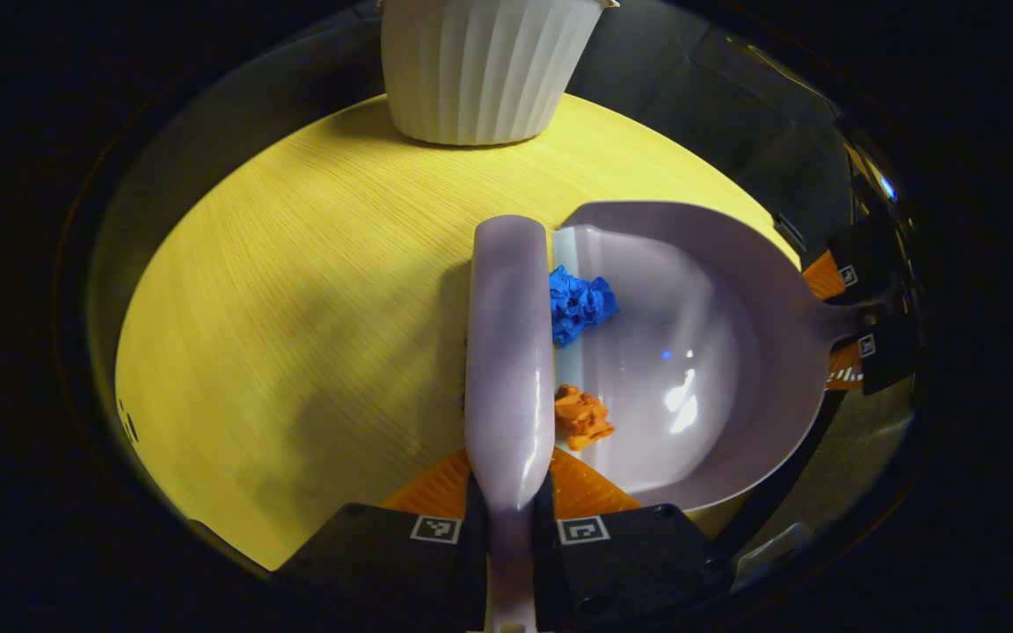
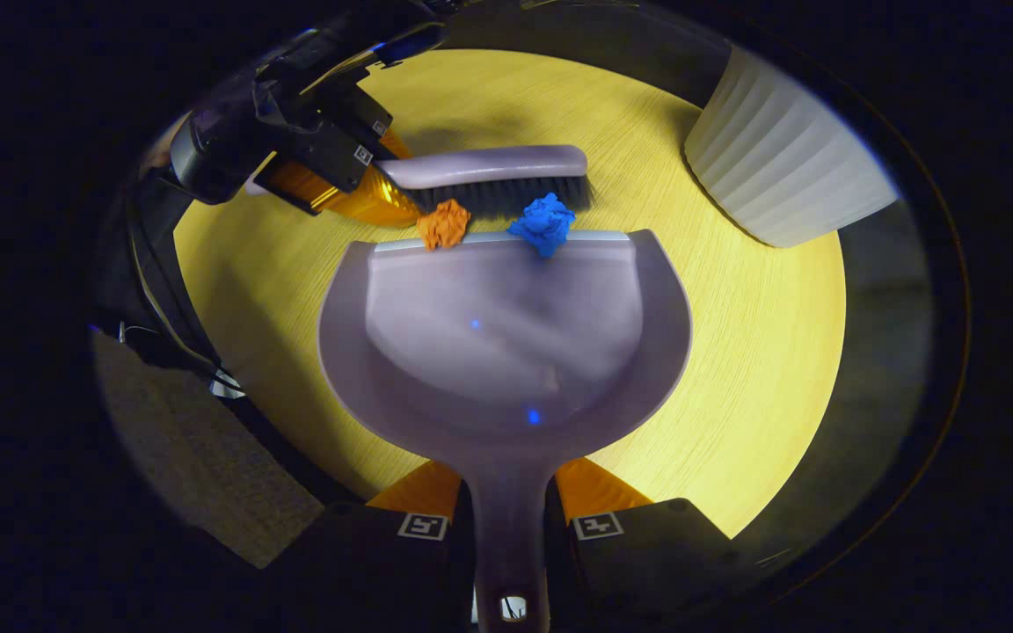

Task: Pick up the small broom and dustpan from the desktop, sweep the trash into the dustpan with the broom, and then empty the trash into the garbage bin.

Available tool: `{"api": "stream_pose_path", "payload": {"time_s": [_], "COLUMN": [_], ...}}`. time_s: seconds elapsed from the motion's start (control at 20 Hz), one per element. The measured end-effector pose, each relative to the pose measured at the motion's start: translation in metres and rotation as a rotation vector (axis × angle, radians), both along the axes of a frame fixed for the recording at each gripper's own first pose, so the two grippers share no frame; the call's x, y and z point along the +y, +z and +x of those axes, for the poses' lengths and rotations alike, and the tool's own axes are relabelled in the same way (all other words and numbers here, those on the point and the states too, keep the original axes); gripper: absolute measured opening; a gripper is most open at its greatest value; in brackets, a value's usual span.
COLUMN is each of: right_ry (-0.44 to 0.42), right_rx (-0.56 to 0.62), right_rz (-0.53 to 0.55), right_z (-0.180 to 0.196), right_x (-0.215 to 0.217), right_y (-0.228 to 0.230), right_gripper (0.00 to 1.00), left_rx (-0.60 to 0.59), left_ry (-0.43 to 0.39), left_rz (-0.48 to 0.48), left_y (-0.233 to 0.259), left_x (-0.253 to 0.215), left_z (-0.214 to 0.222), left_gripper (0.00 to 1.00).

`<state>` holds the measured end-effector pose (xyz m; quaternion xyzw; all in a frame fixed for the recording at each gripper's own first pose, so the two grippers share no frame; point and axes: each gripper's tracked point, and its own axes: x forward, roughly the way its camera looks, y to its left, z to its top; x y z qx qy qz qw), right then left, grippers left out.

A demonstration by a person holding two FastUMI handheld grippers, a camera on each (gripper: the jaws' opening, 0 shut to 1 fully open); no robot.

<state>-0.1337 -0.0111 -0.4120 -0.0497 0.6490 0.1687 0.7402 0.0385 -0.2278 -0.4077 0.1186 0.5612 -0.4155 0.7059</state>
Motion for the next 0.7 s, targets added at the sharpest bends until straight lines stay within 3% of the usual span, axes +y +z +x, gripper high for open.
{"api": "stream_pose_path", "payload": {"time_s": [0.2,0.35,0.4,0.55,0.6,0.7], "right_ry": [-0.043,-0.079,-0.096,-0.16,-0.21,-0.303], "right_rx": [-0.041,-0.077,-0.089,-0.119,-0.129,-0.145], "right_rz": [0.021,0.044,0.053,0.056,0.05,0.032], "right_z": [0.001,0.0,0.001,0.004,0.008,0.012], "right_x": [0.007,0.01,0.012,0.011,0.011,0.007], "right_y": [-0.006,-0.011,-0.011,-0.01,-0.005,0.005], "right_gripper": [0.36,0.34,0.37,0.4,0.39,0.36], "left_rx": [0.088,0.044,0.026,-0.04,-0.091,-0.162], "left_ry": [0.042,0.108,0.136,0.256,0.353,0.449], "left_rz": [-0.086,-0.134,-0.155,-0.187,-0.191,-0.157], "left_y": [0.012,0.028,0.036,0.06,0.066,0.069], "left_x": [-0.021,-0.025,-0.023,-0.007,0.009,0.02], "left_z": [-0.019,-0.015,-0.011,0.005,0.01,0.013], "left_gripper": [0.25,0.25,0.25,0.25,0.25,0.25]}}
